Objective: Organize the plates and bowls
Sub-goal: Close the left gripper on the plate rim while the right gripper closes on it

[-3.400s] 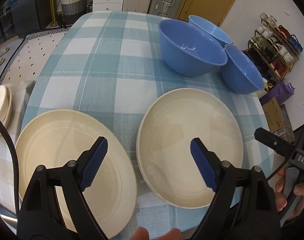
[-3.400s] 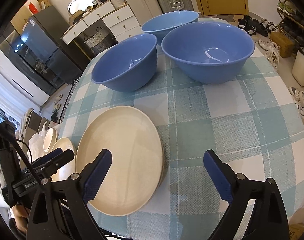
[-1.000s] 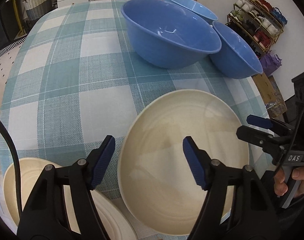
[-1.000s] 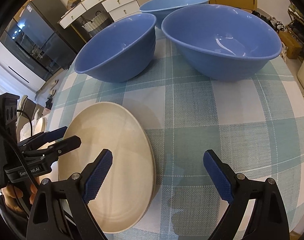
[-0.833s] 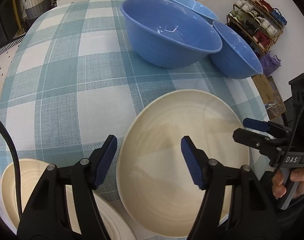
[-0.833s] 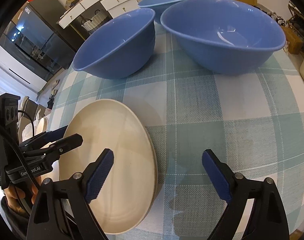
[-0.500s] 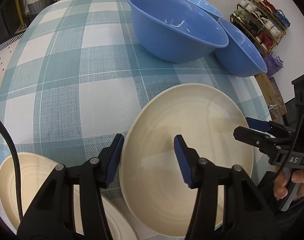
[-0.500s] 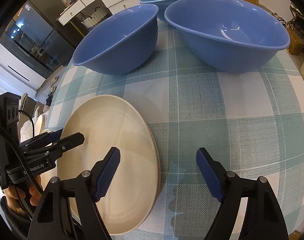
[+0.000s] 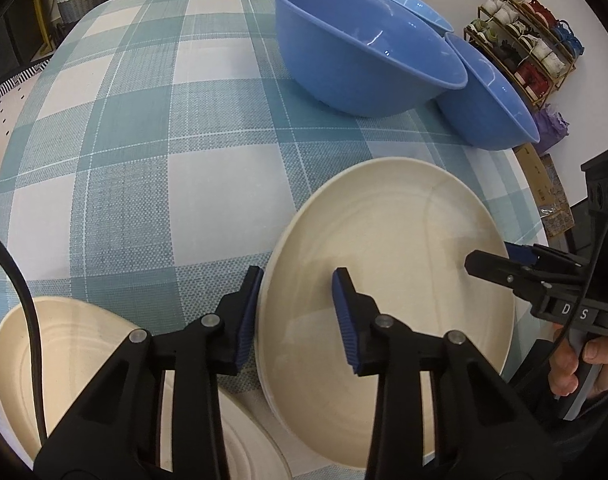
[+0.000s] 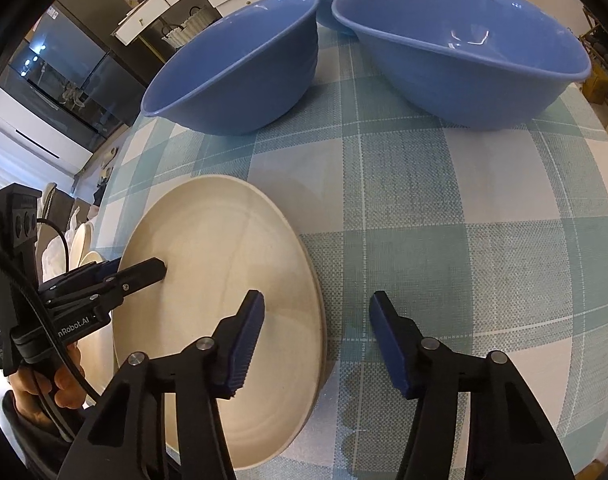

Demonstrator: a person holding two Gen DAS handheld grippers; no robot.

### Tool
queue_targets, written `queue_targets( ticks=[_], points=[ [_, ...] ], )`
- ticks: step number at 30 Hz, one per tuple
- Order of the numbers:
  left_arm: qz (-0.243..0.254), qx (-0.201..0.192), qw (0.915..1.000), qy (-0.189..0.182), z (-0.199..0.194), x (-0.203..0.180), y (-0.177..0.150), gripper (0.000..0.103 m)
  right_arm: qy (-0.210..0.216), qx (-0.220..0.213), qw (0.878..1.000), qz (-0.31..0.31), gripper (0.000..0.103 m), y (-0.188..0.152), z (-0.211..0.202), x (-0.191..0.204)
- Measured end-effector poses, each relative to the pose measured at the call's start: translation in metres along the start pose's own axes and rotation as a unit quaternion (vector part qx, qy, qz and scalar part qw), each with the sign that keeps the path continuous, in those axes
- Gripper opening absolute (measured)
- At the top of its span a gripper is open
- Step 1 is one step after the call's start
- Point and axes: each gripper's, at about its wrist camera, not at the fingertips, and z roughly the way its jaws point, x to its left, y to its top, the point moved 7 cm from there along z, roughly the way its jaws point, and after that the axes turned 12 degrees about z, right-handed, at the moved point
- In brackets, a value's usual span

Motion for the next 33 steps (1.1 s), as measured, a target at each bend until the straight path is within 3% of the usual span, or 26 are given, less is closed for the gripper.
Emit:
queue_targets(
  ticks=[11, 18, 25, 33],
  points=[
    [-0.001, 0.006, 1.0, 0.004, -0.005, 0.002, -0.012, 0.02, 0.006, 0.005, 1.0, -0.004, 0.049, -0.005, -0.002, 0.001],
    [-0.004, 0.008, 1.0, 0.004, -0.008, 0.004, -0.019, 0.018, 0.014, 0.012, 1.0, 0.001, 0.046, -0.01, -0.004, -0.004],
    [-0.006, 0.005, 1.0, 0.004, -0.01, 0.003, -0.025, 0.018, 0.023, 0.016, 1.0, 0.005, 0.033, -0.016, -0.005, -0.003],
    [-0.008, 0.006, 0.9999, 0.003, -0.011, 0.004, -0.025, 0.017, 0.028, 0.01, 1.0, 0.005, 0.026, -0.017, -0.006, -0.002]
  ],
)
